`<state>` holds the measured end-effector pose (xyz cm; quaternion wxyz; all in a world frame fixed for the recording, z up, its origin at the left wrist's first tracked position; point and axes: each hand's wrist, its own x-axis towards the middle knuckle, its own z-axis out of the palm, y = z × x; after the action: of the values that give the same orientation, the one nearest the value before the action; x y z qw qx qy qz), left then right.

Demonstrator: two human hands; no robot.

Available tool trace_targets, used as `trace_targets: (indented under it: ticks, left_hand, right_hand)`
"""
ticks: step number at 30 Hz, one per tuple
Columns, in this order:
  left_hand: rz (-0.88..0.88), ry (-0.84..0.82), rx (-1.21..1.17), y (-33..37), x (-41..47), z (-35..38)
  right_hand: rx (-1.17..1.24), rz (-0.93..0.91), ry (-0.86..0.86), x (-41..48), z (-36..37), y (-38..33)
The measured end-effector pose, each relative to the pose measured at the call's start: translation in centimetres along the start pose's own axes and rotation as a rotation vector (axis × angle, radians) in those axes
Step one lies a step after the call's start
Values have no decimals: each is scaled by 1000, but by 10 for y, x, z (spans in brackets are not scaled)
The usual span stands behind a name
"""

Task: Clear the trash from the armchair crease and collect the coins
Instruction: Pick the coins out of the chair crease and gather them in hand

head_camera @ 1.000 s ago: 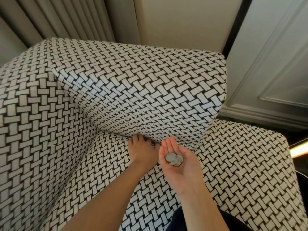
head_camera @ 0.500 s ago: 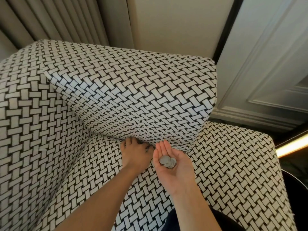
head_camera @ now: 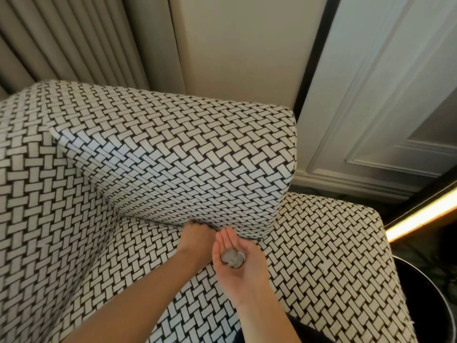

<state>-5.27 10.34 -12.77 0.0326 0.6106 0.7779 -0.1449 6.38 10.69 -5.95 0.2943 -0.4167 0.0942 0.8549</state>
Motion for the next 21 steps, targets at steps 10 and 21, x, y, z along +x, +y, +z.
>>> trace_targets:
  ticks: [10,21]
  left_hand:
    - [50,-96,23,-14,10,-4]
    - [6,-267,-578,-36,17,11]
  right_hand:
    - [-2,-2,39,0,3,-3]
    - [0,-3,43,-5,3,-4]
